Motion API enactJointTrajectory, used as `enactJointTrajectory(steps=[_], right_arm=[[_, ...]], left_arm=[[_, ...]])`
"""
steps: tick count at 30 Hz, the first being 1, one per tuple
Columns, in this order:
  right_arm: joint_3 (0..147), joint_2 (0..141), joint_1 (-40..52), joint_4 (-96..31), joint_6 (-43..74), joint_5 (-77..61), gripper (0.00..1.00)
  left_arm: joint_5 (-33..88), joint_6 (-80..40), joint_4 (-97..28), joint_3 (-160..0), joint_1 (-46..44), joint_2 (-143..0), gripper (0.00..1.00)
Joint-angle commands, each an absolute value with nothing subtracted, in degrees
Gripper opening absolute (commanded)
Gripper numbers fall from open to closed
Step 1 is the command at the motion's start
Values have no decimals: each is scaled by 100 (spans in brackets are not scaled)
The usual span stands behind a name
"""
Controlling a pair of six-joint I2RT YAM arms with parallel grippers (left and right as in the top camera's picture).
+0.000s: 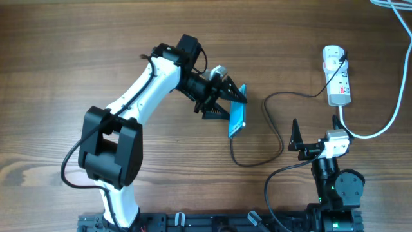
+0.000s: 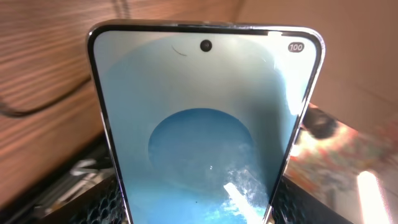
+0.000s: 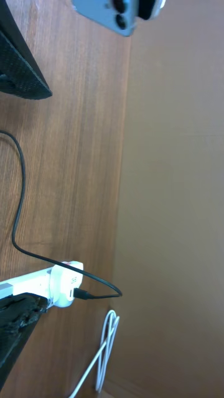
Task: Plug charger to phone and switch on socket
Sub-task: 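Lift the phone with the left gripper and tilt it upright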
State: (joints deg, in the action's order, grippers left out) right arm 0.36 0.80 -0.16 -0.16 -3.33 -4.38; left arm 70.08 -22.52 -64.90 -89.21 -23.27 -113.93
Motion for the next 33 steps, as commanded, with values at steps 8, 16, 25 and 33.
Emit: enactJointTrajectory(steps=[8,16,25,33], right_arm=[[32,64,8,-1,-410,-342,99],[34,64,8,-1,-410,-342,100],[32,64,8,-1,-410,-342,100],[32,64,8,-1,-410,-342,100]], left_arm=[[9037,-2543,-6416,-9039,-1846,-11205,72],[9039,-3070,-6888,-9041,-1625,-11089,66],[9037,-3072,-7428,-9041,-1251,-10366,68],[9037,-3070,-8219,-9041,-862,-10178,68]])
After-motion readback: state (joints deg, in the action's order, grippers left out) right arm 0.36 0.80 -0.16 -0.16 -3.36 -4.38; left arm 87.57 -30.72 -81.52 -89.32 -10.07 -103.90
